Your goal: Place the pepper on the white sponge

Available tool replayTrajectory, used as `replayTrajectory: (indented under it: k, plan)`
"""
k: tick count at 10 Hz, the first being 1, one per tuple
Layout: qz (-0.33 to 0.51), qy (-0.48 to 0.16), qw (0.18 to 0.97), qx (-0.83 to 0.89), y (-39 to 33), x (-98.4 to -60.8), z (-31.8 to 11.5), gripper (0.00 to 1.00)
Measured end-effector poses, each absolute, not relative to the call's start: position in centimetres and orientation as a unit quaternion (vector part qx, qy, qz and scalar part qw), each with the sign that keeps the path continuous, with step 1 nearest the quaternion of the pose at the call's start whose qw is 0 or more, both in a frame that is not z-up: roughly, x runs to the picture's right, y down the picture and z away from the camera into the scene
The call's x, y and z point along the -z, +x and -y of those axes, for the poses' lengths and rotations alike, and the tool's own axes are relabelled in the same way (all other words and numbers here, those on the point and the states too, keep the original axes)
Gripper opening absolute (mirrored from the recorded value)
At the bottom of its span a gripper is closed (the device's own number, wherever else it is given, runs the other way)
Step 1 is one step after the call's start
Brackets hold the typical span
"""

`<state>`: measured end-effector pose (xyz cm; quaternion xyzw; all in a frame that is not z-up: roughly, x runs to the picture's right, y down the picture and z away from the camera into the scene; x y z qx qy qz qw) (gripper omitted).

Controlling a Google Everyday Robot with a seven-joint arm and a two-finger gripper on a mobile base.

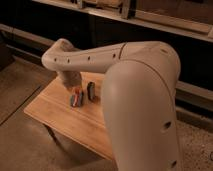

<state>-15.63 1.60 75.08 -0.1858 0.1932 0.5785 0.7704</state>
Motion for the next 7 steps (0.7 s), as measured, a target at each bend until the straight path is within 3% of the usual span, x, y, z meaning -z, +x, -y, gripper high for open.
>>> replayTrajectory:
  k: [7]
  plan:
    - [-0.226, -0.173, 0.788, -0.546, -17.5, -77.9, -1.4, 0.0]
